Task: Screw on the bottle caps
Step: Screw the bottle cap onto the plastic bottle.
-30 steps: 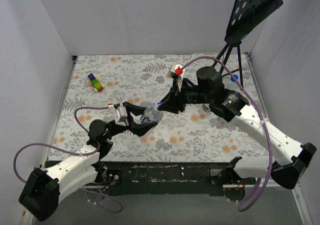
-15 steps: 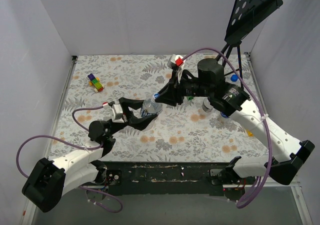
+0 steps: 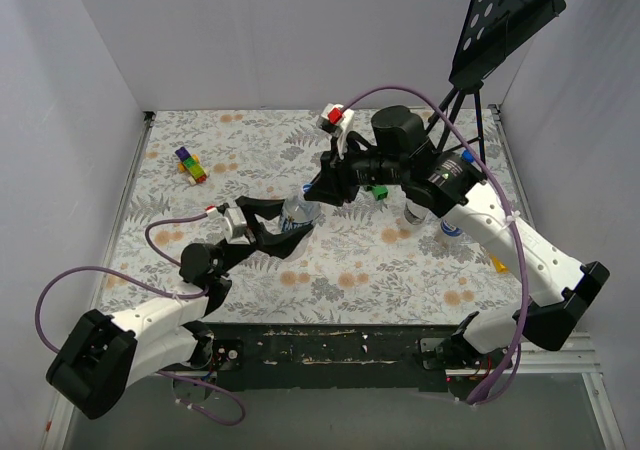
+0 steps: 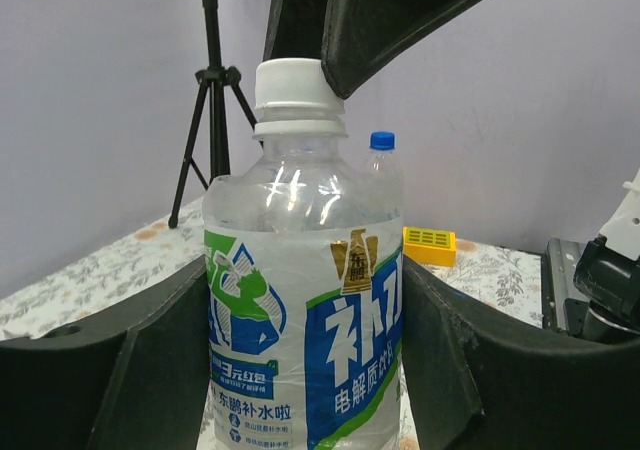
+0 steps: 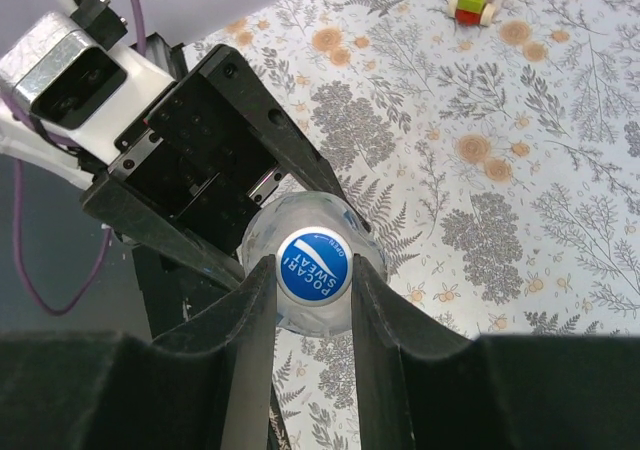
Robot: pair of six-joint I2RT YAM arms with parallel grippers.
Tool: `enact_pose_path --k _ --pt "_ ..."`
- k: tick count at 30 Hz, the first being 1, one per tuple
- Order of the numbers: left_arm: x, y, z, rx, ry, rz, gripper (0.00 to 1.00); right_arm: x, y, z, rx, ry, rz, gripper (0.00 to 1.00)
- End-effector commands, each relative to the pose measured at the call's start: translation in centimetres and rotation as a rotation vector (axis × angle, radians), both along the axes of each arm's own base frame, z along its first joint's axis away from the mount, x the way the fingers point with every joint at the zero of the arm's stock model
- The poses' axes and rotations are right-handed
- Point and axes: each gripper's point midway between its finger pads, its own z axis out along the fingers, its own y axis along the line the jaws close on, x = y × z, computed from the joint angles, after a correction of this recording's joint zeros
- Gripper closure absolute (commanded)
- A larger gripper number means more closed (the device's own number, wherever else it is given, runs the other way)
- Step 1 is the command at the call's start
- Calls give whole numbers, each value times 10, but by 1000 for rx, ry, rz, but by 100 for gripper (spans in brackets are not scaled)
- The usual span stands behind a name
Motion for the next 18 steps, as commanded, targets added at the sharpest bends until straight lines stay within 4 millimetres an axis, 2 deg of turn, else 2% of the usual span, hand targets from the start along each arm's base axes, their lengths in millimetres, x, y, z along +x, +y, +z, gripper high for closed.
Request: enact_pose_path --k 1,8,18 --pt "2 26 48 -176 -129 104 100 -6 -2 -22 -102 73 -60 99" --pt "7 30 44 -142 -150 148 100 7 1 -23 -91 103 -221 99" --pt "12 33 41 -108 -168 186 100 1 8 -22 -64 171 -286 99"
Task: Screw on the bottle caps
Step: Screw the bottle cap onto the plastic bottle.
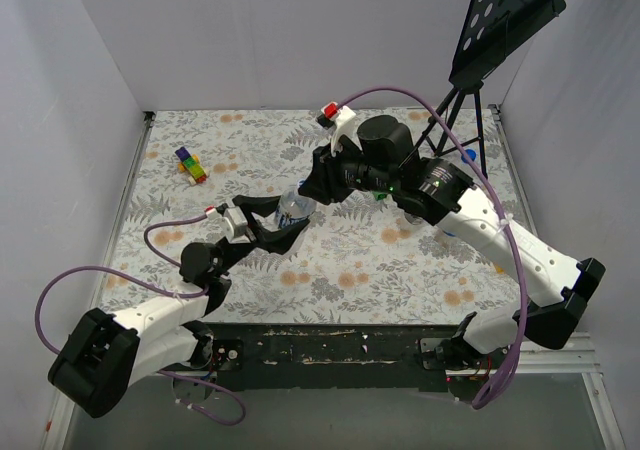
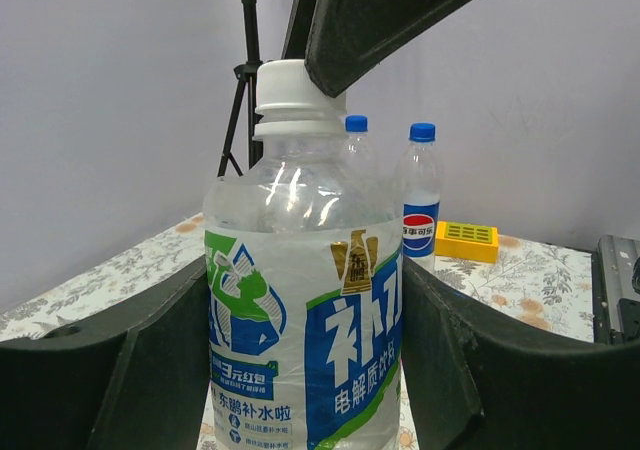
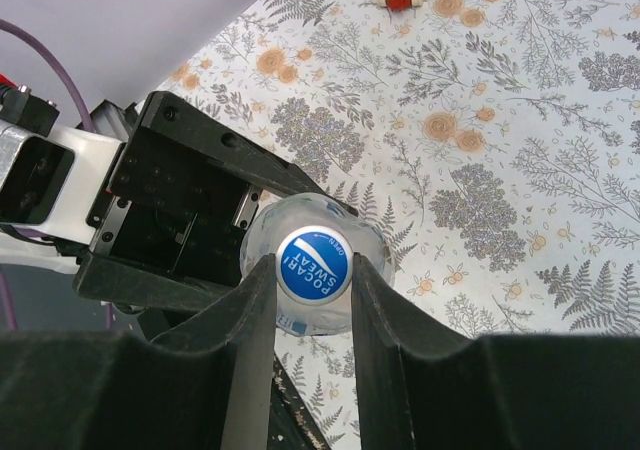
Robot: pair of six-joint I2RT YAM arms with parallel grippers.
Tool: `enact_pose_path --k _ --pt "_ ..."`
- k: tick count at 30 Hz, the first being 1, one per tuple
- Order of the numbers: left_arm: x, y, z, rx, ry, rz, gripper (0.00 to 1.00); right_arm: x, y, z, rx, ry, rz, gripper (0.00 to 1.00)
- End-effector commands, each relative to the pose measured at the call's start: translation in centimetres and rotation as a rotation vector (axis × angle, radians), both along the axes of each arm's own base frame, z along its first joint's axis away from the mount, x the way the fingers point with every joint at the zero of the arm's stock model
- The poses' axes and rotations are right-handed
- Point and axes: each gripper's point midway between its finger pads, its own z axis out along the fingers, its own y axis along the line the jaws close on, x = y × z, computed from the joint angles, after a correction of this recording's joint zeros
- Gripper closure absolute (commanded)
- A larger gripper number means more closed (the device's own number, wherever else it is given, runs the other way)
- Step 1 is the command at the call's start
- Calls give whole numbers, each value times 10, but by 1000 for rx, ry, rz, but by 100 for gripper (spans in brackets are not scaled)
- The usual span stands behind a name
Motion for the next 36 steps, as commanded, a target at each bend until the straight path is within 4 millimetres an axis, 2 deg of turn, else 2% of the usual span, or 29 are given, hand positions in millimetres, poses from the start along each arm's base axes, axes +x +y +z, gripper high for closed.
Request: enact_pose_path --k 1,3,4,7,10,14,19,25,30,33,36 --pt "-4 25 50 -120 -166 100 100 -15 0 -11 -28 79 -12 99" --pt "-3 26 49 -118 -165 105 100 -17 1 -8 -24 77 -3 99" --pt "-3 26 49 -119 -161 105 100 -17 1 -5 -18 69 2 92" --pt "-3 26 46 -125 -140 103 100 -19 -2 12 21 27 10 60" --pt "-1 28 45 -144 -115 107 100 -23 -8 34 71 -38 25 40" --pt "1 30 45 -170 -66 101 100 -31 -16 55 113 -123 71 24" --pt "-3 27 44 -183 -30 58 100 -38 -27 66 183 -196 165 21" --pt "-19 16 47 -177 -21 -54 100 -49 -37 78 335 -261 382 14" --pt "-35 6 49 -144 -42 -157 100 -61 -36 69 358 -340 491 5" --pt "-41 2 49 -127 -51 -197 100 -66 -36 61 363 -373 528 3" --pt "-48 0 50 -122 -62 -237 100 -71 -34 63 387 -411 576 3"
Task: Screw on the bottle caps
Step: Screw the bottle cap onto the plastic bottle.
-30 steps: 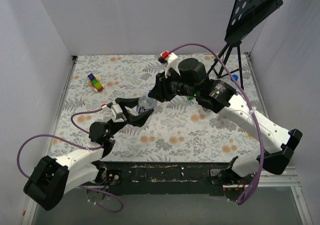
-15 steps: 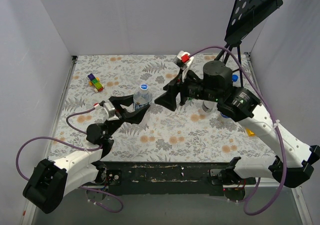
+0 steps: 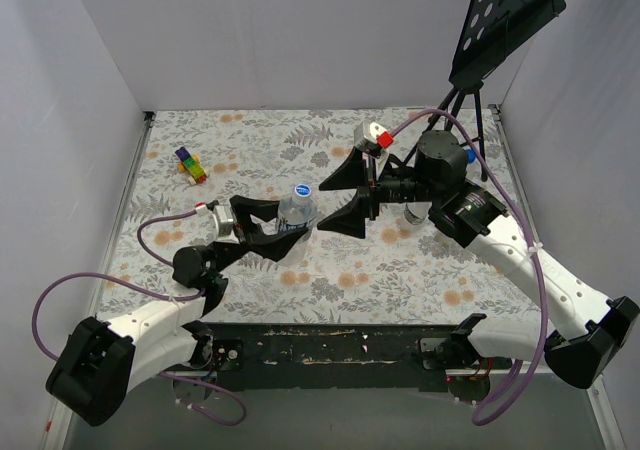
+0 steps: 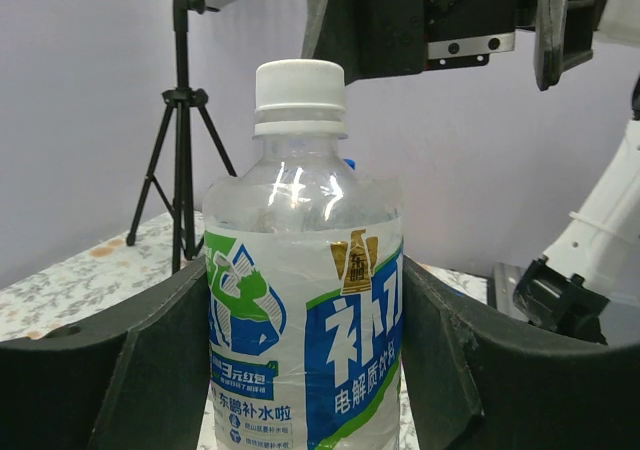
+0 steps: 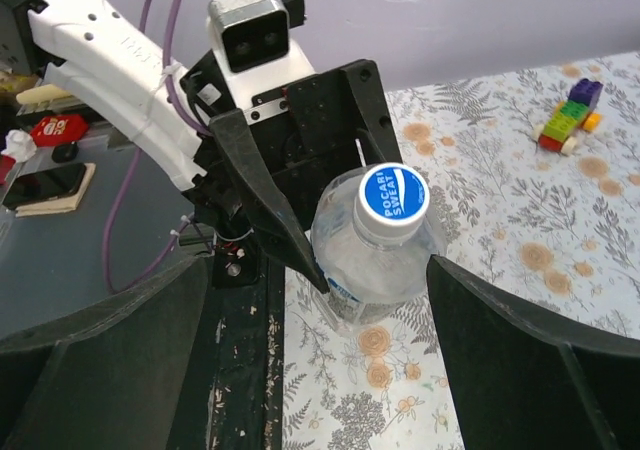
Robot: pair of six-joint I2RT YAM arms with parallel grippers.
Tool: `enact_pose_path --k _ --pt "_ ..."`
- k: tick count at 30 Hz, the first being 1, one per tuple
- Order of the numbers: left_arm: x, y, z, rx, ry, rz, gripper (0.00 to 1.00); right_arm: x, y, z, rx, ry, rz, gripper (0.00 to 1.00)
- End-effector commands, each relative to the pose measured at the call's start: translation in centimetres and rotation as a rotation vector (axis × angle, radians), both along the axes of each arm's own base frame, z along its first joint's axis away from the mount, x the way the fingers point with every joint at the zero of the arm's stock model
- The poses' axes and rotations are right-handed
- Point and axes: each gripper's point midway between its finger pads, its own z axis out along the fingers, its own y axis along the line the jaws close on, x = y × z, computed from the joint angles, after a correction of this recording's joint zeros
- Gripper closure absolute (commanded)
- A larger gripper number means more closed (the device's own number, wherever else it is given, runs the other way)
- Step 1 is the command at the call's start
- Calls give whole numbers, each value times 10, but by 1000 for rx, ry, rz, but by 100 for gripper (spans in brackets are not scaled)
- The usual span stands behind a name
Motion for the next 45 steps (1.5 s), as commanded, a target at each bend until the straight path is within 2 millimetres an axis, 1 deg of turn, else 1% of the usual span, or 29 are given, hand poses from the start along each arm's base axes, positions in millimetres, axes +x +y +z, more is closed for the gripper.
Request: enact_pose_path --k 1,10,15,19,21,26,35,45 --pt "-22 -1 29 -36 -121 -85 100 -18 -1 32 122 -176 116 3" --pt "-28 -2 30 -24 -144 -107 100 -20 4 27 121 -174 166 4" --pt "-29 -2 31 -21 -155 -108 100 -15 5 23 110 -175 144 5" --pt "-30 -1 32 -24 -161 -102 100 -7 6 15 81 -159 105 6" --pt "-30 0 32 -27 -164 -97 100 -6 7 12 75 -155 103 7" --pt "-29 2 33 -32 -166 -84 100 -11 7 9 78 -139 132 7" --pt "-25 6 35 -47 -164 -48 100 -19 5 10 83 -125 165 9" --pt "-22 9 36 -56 -163 -22 100 -29 5 14 93 -129 204 10"
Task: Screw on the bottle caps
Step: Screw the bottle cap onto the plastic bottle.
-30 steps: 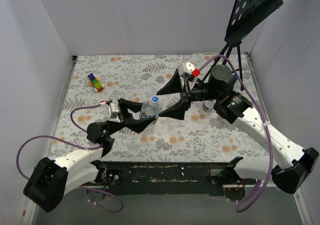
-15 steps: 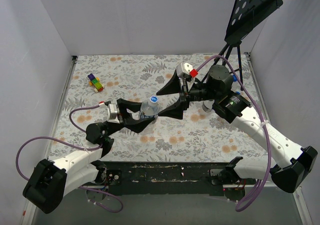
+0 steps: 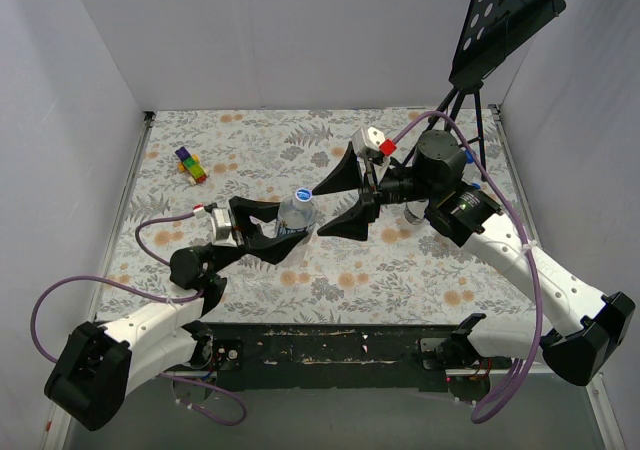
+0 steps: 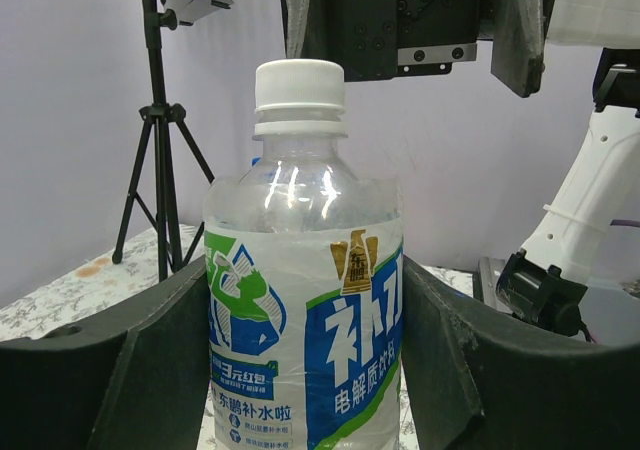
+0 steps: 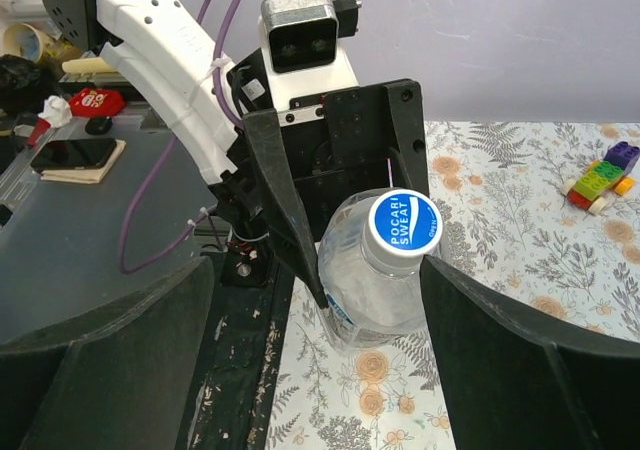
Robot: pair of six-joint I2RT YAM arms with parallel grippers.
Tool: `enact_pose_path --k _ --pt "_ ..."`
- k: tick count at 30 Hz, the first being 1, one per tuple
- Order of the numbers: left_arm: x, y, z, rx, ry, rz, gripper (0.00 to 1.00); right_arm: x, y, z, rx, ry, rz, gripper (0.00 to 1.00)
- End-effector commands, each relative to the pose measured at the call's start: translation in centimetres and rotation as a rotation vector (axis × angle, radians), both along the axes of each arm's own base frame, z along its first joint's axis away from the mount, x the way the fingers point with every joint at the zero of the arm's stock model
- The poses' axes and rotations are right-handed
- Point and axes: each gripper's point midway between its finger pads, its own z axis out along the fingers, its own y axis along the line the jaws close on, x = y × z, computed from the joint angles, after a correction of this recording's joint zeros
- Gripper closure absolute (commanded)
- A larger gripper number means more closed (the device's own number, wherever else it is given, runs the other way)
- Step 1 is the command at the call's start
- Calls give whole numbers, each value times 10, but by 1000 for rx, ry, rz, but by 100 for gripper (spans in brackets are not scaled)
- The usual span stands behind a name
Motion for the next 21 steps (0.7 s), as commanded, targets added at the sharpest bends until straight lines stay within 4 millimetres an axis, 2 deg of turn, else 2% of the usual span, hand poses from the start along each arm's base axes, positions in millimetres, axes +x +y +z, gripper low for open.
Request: enact_pose_path --k 1,10,16,21 --pt "-7 12 29 -75 -113 39 100 -12 -2 10 31 -29 46 10" --pt "-5 12 28 -73 -111 51 100 -28 0 13 38 -38 111 11" --pt "-6 14 29 -78 -115 55 100 -3 -1 9 -3 -36 -65 12" --pt "-5 14 29 -80 -114 62 100 0 -3 8 -17 -33 -93 12"
